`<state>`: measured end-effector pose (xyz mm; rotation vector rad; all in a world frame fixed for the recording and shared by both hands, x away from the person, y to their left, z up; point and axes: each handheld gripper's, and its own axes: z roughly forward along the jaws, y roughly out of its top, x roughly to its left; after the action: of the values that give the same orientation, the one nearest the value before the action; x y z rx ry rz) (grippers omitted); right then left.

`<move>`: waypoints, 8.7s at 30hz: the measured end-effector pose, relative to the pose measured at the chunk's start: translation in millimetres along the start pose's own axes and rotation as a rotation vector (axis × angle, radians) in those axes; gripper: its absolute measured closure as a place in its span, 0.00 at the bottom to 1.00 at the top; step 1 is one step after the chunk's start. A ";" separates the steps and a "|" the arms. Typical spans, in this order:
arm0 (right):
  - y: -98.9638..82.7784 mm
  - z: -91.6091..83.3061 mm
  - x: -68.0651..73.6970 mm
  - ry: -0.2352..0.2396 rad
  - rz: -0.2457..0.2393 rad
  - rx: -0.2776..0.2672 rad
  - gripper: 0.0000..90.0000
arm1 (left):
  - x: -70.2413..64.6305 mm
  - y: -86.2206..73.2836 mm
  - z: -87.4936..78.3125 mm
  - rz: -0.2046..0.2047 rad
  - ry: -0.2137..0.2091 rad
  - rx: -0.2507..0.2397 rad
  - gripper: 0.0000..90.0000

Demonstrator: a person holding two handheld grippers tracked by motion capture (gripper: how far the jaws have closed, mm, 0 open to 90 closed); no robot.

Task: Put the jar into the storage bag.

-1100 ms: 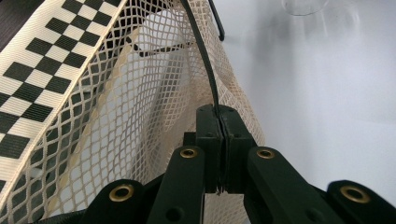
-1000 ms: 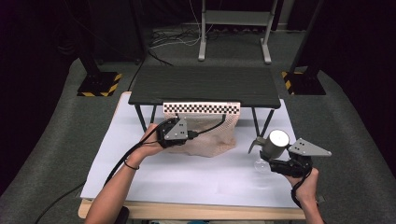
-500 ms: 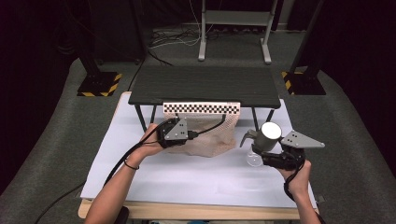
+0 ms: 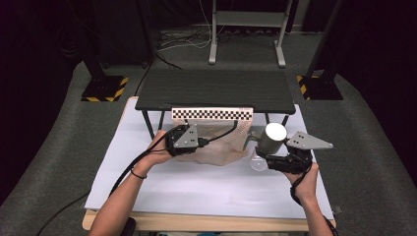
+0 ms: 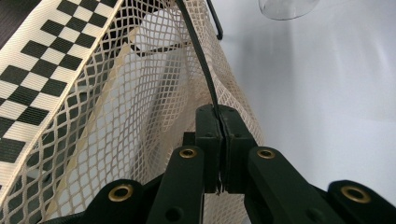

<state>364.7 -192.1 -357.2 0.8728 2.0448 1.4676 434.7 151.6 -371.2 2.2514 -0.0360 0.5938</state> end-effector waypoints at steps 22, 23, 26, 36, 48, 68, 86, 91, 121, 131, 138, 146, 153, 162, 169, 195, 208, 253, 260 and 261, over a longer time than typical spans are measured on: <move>33.1 21.1 14.3 0.056 -0.029 -0.049 0.34 | -0.9 0.8 0.4 0.006 0.000 0.004 0.97; 34.8 21.8 14.8 0.056 -0.030 -0.051 0.34 | -0.9 0.9 0.3 0.006 0.000 0.003 0.97; 39.3 23.6 15.6 0.061 -0.034 -0.056 0.34 | -1.0 1.1 0.4 0.008 0.000 0.005 0.97; 53.8 29.4 19.2 0.079 -0.042 -0.076 0.34 | -1.3 1.4 0.6 0.011 -0.003 0.008 0.97; 71.5 33.4 23.6 0.091 -0.058 -0.105 0.34 | -1.8 1.9 0.9 0.015 -0.001 0.009 0.97; 102.0 48.5 29.9 0.109 -0.081 -0.144 0.34 | -1.7 2.1 1.0 0.016 -0.005 0.007 0.97; 110.5 77.3 29.4 0.116 -0.064 -0.131 0.34 | -2.1 3.2 0.7 0.023 -0.007 0.002 0.97; 111.0 82.8 30.4 0.118 -0.063 -0.130 0.34 | -2.3 3.6 0.3 0.024 -0.010 0.000 0.97; 98.8 113.6 36.8 0.110 -0.078 -0.063 0.34 | -3.4 5.0 -0.6 0.029 -0.016 -0.006 0.97; 86.5 126.8 39.2 0.108 -0.089 -0.005 0.34 | -3.6 5.3 -1.8 0.030 -0.017 -0.007 0.97; 72.5 134.4 37.2 0.104 -0.079 0.032 0.34 | -3.9 5.6 -1.5 0.028 -0.018 -0.008 0.97; 60.6 139.8 36.0 0.095 -0.078 0.071 0.34 | -4.2 6.0 -1.8 0.031 -0.018 -0.007 0.96; 53.6 142.6 34.9 0.091 -0.078 0.102 0.34 | -4.4 6.0 -1.5 0.028 -0.020 -0.006 0.96; 48.2 147.1 34.5 0.082 -0.079 0.153 0.34 | -4.3 5.9 -1.2 0.029 -0.020 -0.001 0.96; 43.6 154.2 33.8 0.075 -0.079 0.220 0.34 | -4.3 5.8 -1.4 0.031 -0.022 0.002 0.96; 42.9 142.6 31.0 0.126 -0.130 0.216 0.13 | -3.8 5.8 -0.2 0.010 -0.007 -0.016 0.91; 32.9 96.4 30.2 0.100 -0.163 0.106 0.04 | -2.3 2.7 -8.8 -0.077 0.034 -0.018 0.45; -154.1 -3.7 -63.6 -0.247 0.156 0.384 0.00 | -68.1 -170.4 -19.3 -0.634 0.127 0.207 0.00; -154.4 2.1 -63.2 -0.231 0.137 0.443 0.00 | -64.6 -172.5 -18.3 -0.662 0.100 0.212 0.00; -154.4 2.9 -63.3 -0.227 0.138 0.451 0.00 | -64.7 -172.5 -18.3 -0.662 0.100 0.212 0.00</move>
<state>375.9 -270.9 -503.9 1.3144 2.2071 0.9231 406.1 272.7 -508.2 2.2427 0.8225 0.3536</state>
